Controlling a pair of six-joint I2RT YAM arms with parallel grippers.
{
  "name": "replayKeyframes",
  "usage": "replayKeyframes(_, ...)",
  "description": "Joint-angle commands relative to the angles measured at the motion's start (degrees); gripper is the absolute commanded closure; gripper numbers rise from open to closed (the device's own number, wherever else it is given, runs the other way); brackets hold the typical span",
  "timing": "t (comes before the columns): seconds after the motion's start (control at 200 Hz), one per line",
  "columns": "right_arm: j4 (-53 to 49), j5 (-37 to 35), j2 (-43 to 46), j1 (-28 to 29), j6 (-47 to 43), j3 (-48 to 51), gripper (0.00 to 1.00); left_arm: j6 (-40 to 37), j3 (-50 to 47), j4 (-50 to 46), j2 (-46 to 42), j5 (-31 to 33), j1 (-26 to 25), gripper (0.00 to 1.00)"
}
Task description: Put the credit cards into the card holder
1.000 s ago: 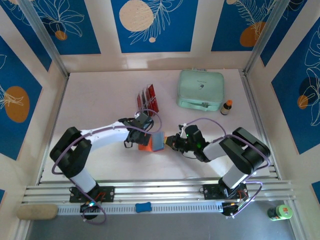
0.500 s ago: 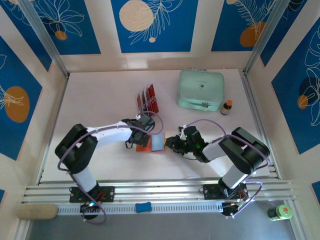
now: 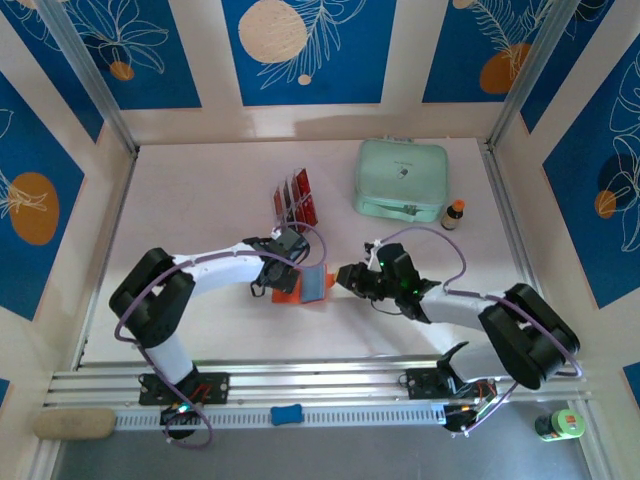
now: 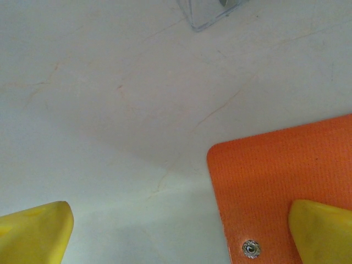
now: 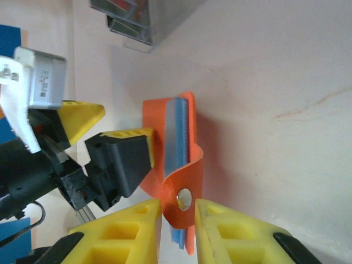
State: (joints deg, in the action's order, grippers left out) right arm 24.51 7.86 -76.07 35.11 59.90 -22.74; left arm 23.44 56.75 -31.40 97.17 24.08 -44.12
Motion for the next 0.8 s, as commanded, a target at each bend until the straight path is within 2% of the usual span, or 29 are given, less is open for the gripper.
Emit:
replayKeyframes(0.0,-8.2,-0.4,2.1,-0.2,-4.8,-3.7,0.77,-0.7,0.8,-1.4,-2.1,0.1,0.1,0.00)
replayKeyframes(0.205,-10.2,0.3,0.5,2.4,-7.0,-7.9,0.83,-0.3,1.0,-1.5,-2.8,-0.3,0.2,0.00)
replayKeyframes(0.395,-8.5,1.0,-4.9,5.0,-7.5,-10.8,0.88,-0.1,0.5,-1.5,-3.1,0.0,0.2,0.00)
replayKeyframes(0.795,-2.7,2.4,-16.0,4.5,-6.9,-10.7,0.98,3.0,-2.8,0.0,-5.5,-0.4,0.2,0.00)
